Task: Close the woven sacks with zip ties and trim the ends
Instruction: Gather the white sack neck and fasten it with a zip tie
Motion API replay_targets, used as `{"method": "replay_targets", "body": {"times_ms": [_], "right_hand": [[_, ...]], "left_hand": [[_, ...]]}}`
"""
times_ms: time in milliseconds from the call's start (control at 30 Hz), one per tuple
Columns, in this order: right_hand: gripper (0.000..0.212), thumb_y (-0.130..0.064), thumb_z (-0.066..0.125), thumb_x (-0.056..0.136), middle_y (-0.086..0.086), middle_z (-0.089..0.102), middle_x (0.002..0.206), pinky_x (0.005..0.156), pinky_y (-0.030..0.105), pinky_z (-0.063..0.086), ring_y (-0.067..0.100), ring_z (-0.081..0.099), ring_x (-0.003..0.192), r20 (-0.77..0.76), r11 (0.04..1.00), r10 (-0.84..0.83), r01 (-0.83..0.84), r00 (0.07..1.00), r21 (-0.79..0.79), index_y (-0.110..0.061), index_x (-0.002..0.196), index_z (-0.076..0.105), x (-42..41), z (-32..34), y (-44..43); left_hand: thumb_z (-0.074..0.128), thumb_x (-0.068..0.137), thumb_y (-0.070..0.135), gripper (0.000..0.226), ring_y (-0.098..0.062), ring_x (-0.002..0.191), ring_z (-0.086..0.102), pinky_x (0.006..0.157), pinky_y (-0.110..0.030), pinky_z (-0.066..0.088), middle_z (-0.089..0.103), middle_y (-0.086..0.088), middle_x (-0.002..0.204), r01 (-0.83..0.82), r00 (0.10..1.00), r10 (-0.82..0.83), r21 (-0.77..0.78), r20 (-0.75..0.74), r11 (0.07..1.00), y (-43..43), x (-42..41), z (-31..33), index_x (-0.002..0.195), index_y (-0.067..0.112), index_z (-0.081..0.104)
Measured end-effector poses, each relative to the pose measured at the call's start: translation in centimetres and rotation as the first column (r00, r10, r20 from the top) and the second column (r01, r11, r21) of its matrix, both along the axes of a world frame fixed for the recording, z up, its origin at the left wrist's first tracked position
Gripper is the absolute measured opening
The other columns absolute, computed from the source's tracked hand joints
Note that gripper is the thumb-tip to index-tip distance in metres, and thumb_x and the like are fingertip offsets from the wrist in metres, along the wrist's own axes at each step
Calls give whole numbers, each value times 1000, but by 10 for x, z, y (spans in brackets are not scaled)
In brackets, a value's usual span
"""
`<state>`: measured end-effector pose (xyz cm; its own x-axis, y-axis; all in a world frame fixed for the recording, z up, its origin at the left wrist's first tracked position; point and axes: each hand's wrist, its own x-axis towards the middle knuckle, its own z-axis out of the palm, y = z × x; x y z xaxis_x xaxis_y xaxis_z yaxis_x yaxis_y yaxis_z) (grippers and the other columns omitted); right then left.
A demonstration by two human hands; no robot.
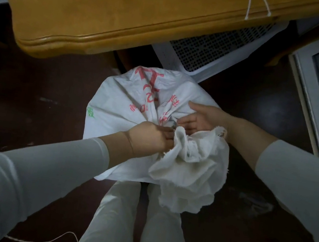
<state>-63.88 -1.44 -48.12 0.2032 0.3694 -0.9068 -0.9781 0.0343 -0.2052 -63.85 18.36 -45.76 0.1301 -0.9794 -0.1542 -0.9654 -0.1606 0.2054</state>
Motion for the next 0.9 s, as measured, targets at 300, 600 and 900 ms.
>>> {"method": "replay_targets", "body": {"times_ms": [300,600,900], "right_hand": [[75,-69,26,87,8,47,140,110,38,32,24,45,127,166,798,498,-374,851,-472,-14,135,45,1,16,60],[28,-38,66,83,-4,68,105,88,19,48,9,62,103,378,947,133,-5,916,-320,-22,105,66,-59,6,39],[65,18,51,74,8,60,123,95,30,48,21,58,113,556,929,217,5,802,-369,-12,132,50,-61,4,41]], "left_hand": [[30,98,6,42,-29,131,40,108,-34,27,39,-16,144,-295,901,399,436,-169,850,-52,-20,-18,140,4,34],[65,77,3,33,-28,103,61,87,-16,39,63,-20,111,-822,454,654,-2,-606,569,-7,-26,-50,109,-3,62],[66,76,5,15,-12,106,53,94,-2,37,57,-19,116,-907,372,630,-122,-681,404,-4,-31,-63,88,-1,74]]}}
